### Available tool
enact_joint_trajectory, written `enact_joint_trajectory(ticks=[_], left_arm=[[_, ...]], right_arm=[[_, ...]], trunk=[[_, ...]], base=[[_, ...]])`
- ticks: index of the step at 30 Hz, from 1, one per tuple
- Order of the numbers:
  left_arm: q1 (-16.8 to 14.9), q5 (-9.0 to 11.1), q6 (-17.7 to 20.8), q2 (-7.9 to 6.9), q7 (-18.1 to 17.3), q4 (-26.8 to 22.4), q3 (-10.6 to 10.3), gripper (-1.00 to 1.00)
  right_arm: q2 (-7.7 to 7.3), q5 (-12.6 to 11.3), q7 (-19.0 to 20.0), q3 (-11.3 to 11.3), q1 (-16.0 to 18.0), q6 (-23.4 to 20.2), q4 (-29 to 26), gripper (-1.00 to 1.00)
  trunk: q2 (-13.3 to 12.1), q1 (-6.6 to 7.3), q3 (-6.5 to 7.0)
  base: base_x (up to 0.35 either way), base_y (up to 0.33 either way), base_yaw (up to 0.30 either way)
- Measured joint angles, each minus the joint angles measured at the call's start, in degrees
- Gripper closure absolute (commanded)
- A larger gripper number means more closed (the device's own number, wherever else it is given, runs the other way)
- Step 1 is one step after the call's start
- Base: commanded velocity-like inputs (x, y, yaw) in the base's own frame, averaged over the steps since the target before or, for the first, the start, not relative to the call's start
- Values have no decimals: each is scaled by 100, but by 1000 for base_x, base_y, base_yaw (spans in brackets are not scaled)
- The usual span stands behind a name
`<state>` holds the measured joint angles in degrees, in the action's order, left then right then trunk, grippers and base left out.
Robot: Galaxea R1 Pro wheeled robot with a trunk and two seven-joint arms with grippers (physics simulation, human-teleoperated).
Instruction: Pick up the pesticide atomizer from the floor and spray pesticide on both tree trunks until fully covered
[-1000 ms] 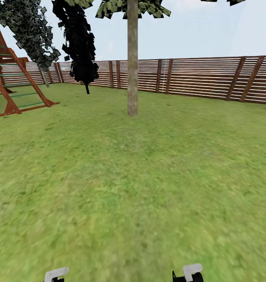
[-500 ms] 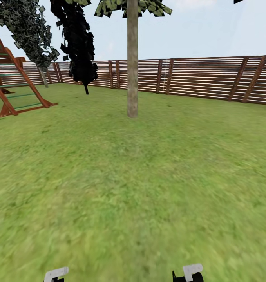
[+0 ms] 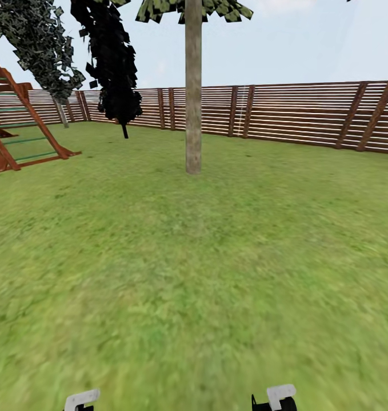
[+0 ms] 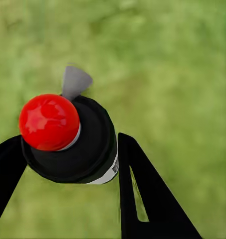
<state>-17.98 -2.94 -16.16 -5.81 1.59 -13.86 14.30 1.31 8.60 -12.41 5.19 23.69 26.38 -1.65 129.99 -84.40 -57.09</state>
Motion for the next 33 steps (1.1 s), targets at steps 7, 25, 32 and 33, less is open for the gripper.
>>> enact_joint_trajectory(ticks=[7,25,32,33], left_arm=[[0,0,1,0,0,0,0,100],[0,0,2,0,0,0,0,100],[0,0,-1,0,0,0,0,100],[0,0,-1,0,0,0,0,100]], right_arm=[[0,0,0,0,0,0,0,-100],[0,0,0,0,0,1,0,-100],[0,0,0,2,0,1,0,-100],[0,0,0,1,0,1,0,-100]], trunk=[[0,0,0],[0,0,0],[0,0,0],[0,0,0]], base=[[340,0,0],[340,0,0],[340,0,0],[340,0,0]])
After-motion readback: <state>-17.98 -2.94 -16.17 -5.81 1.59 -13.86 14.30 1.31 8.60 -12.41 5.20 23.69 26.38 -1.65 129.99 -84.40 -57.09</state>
